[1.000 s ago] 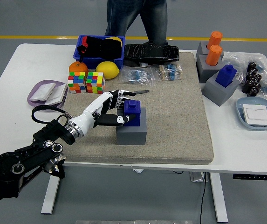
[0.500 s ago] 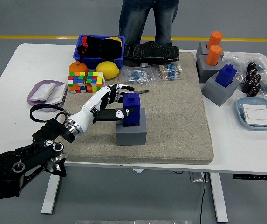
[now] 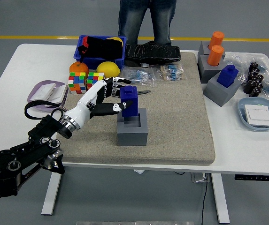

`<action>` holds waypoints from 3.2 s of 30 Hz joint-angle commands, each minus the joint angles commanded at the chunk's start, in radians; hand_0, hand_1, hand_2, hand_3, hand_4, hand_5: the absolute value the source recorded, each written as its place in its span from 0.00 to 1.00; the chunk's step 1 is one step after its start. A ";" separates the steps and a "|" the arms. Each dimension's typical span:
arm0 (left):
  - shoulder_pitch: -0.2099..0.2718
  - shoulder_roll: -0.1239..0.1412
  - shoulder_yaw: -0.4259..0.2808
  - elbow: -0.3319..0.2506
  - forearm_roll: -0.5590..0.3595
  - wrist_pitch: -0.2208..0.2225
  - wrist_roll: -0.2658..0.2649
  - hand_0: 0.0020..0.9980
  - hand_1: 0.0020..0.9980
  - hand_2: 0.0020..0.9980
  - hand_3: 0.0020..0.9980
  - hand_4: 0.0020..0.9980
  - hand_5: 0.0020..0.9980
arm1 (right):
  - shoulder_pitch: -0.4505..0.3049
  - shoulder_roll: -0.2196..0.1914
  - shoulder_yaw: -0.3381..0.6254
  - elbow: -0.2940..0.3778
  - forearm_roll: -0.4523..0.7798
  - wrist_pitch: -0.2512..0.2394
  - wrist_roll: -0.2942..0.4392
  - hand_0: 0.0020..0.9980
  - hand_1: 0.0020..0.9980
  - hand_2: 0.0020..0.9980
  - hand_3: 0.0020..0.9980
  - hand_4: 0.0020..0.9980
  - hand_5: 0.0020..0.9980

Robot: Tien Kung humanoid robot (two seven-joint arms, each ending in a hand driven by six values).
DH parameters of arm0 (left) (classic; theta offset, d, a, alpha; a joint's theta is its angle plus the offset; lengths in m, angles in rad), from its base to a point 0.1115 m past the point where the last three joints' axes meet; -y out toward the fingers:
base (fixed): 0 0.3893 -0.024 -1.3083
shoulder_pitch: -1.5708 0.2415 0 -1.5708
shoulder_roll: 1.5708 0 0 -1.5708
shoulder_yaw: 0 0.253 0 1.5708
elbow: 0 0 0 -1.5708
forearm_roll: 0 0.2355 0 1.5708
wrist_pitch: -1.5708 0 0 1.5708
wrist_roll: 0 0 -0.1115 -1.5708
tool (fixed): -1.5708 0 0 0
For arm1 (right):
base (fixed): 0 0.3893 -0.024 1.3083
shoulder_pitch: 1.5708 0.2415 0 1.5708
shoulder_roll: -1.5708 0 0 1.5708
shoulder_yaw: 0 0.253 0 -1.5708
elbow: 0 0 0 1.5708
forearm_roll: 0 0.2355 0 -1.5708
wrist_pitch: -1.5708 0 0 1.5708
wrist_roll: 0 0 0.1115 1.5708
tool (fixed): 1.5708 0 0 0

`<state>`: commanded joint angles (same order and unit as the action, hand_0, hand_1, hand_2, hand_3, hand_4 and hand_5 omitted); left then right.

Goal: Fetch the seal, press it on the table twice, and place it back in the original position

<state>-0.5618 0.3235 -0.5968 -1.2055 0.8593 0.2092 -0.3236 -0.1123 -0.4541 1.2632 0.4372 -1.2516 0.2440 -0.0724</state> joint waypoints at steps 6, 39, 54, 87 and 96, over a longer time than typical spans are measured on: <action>0.016 0.056 -0.062 0.023 0.009 -0.005 0.002 0.62 0.44 0.49 0.67 0.62 0.00 | -0.001 0.001 0.001 0.000 0.000 0.000 0.001 0.80 0.71 0.68 0.68 0.85 0.48; 0.159 0.038 -0.132 0.163 -0.021 0.029 -0.098 0.63 0.43 0.48 0.66 0.62 0.00 | -0.007 0.009 -0.004 0.006 0.002 0.001 0.005 0.80 0.71 0.68 0.68 0.85 0.48; 0.202 0.024 -0.124 0.191 0.003 0.056 -0.141 0.63 0.44 0.48 0.65 0.63 0.00 | -0.007 0.010 -0.007 0.013 0.004 0.002 0.007 0.80 0.71 0.68 0.67 0.85 0.48; 0.262 0.007 -0.131 0.258 -0.006 0.056 -0.184 0.63 0.44 0.47 0.63 0.63 0.00 | -0.010 0.005 -0.025 0.033 0.006 0.000 0.015 0.80 0.71 0.68 0.68 0.85 0.48; 0.276 -0.001 -0.119 0.236 0.009 0.057 -0.183 0.63 0.44 0.47 0.63 0.63 0.00 | -0.010 0.007 -0.020 0.034 0.005 -0.001 0.015 0.80 0.71 0.68 0.68 0.85 0.48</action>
<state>-0.2859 0.3229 -0.7154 -0.9690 0.8686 0.2660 -0.5066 -0.1225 -0.4469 1.2430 0.4709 -1.2461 0.2430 -0.0571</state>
